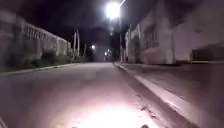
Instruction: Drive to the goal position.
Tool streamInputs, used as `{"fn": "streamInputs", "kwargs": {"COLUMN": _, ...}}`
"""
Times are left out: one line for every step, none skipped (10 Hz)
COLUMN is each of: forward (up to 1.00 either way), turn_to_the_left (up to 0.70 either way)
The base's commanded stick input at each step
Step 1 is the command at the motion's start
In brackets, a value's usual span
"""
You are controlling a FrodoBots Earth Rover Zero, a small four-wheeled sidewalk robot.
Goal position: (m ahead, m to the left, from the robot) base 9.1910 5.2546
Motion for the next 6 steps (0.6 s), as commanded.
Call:
{"fn": "streamInputs", "kwargs": {"forward": 0.70, "turn_to_the_left": 0.00}}
{"fn": "streamInputs", "kwargs": {"forward": 0.70, "turn_to_the_left": 0.00}}
{"fn": "streamInputs", "kwargs": {"forward": 0.70, "turn_to_the_left": 0.00}}
{"fn": "streamInputs", "kwargs": {"forward": 0.70, "turn_to_the_left": 0.00}}
{"fn": "streamInputs", "kwargs": {"forward": 0.70, "turn_to_the_left": 0.00}}
{"fn": "streamInputs", "kwargs": {"forward": 0.70, "turn_to_the_left": 0.00}}
